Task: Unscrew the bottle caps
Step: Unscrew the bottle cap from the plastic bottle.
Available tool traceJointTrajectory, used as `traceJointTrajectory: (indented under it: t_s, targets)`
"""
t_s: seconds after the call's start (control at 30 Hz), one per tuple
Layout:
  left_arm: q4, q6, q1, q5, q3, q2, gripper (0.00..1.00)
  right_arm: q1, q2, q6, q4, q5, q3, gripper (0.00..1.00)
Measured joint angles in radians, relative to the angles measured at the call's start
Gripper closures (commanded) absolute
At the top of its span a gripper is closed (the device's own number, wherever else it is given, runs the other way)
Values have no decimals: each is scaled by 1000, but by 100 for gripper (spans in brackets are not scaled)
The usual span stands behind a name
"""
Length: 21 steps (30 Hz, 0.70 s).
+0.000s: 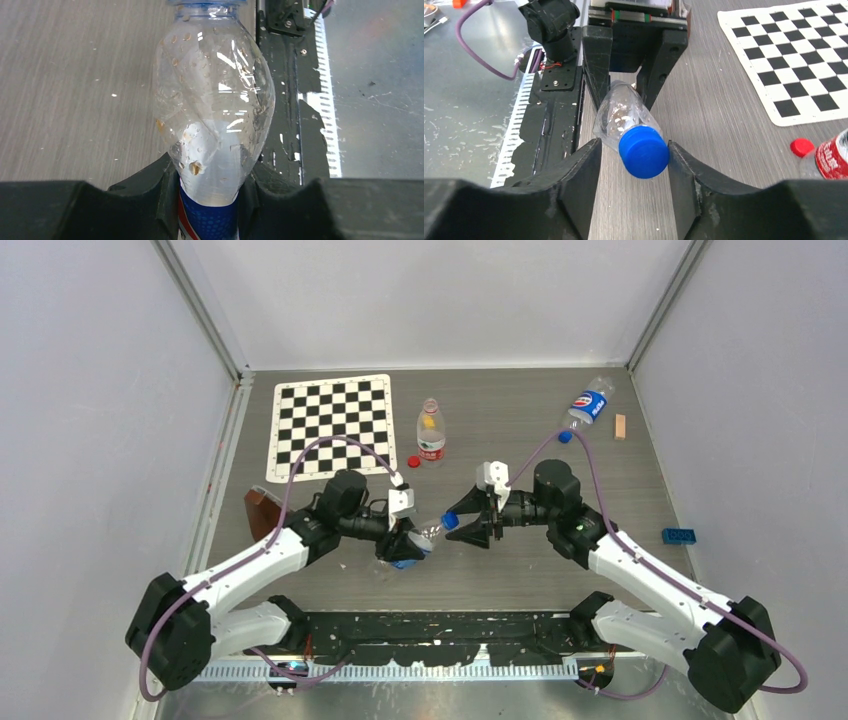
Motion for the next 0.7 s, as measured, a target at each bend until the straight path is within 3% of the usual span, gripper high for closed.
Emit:
traceJointTrajectory:
  t_s: [0.27,0.53,0.7]
  targets:
    - [5,13,0,-103,32,-19,90,7,-92,156,37,138,-28,32]
    - [75,-4,4,-268,-6,-61,91,14,-203,464,92,346,-70,28]
    - [132,6,-14,-368,-74,-126,91,15,-146,666,-32,502,14,28]
